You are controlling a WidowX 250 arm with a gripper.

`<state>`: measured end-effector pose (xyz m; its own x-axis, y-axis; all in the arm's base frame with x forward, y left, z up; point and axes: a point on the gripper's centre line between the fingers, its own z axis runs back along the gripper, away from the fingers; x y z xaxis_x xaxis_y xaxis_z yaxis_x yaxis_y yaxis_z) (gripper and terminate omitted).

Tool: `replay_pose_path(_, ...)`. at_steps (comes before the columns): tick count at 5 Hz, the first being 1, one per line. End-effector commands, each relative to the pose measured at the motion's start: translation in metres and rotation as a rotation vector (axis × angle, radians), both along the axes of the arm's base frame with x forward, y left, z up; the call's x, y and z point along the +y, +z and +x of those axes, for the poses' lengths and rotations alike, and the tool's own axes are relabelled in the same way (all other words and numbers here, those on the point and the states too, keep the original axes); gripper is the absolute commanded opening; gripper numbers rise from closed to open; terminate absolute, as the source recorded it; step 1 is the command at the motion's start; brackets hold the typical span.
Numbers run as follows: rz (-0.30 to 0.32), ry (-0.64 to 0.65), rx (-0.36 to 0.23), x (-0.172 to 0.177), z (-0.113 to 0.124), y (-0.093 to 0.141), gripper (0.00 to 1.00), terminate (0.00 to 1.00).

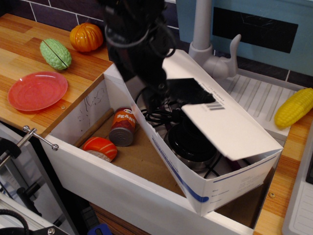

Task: Open white1fbox flap

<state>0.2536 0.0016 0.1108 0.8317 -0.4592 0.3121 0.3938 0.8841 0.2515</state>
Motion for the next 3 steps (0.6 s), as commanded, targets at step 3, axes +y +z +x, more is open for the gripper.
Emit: replay_pose_path(3, 0.003, -0.103, -0.19, -0.016, 0.055, 0.049, 1.0, 0.0)
